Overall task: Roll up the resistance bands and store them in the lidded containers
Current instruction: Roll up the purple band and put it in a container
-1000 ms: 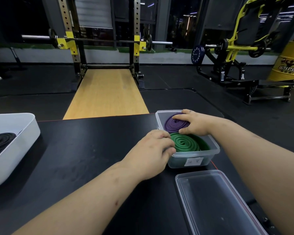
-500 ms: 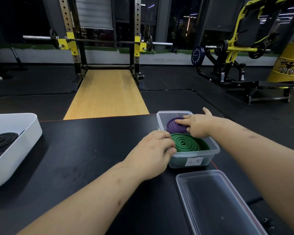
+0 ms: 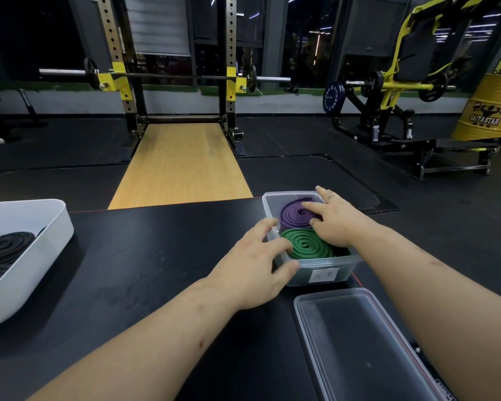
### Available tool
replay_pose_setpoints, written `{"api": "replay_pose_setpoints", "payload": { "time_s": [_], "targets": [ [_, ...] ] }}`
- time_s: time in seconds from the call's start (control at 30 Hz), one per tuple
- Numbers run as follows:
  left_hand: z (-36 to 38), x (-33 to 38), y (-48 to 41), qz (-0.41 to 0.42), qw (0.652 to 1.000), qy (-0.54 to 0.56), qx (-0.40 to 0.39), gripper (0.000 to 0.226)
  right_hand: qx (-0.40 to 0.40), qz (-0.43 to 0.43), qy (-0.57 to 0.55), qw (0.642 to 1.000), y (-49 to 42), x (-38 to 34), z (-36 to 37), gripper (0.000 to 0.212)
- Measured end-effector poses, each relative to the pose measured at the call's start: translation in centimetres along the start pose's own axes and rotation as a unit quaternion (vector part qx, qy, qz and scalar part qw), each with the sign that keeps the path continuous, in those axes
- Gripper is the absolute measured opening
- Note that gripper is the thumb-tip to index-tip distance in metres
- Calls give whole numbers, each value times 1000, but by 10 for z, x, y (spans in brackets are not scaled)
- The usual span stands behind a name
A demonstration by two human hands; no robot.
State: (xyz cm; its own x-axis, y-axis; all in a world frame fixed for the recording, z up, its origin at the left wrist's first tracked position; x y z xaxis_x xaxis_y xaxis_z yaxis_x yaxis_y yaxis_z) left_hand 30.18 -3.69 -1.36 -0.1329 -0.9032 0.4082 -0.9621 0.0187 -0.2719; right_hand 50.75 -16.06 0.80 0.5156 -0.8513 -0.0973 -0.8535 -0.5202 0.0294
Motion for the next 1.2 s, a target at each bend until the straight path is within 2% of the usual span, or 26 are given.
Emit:
{"api": "replay_pose_setpoints", "payload": {
  "time_s": [0.07, 0.17, 0.3, 0.57, 0.87, 1.2],
  "targets": [
    [-1, -1, -2, -28, 999, 19, -31, 48, -15, 40, -106, 993, 8, 8, -2, 58],
    [-1, 0, -5, -43, 997, 35, -46, 52, -41, 92, -199, 975, 12, 23, 3, 65],
    [-3, 1, -6, -33, 998, 41, -35, 39, -26, 103, -283, 953, 20, 23, 0, 70],
    [-35, -14, 37, -34, 999, 35, -18, 25, -29, 71, -330, 941, 46, -22, -13, 77],
    [-90, 1, 149, -52, 998, -13, -11, 28, -65, 39, -365, 928, 143, -100, -17, 74],
    [-92, 31, 277, -80, 996, -46, -18, 36, -92, -6, -337, 937, 248, -142, 13, 76]
  ]
}}
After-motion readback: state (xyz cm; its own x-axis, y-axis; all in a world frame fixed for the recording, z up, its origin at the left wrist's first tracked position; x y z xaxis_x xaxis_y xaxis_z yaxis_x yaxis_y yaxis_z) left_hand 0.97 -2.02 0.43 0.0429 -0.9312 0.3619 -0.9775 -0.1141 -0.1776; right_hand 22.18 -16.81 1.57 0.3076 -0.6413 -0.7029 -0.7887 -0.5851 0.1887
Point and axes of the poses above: each hand's wrist, its own y-axis away from the middle knuckle, its own z-axis out of the palm, x = y × z, the point moved 2 cm from there along -y, towards the middle knuckle, and after that the axes turned 9 degrees about z, right-handed, at the moved point
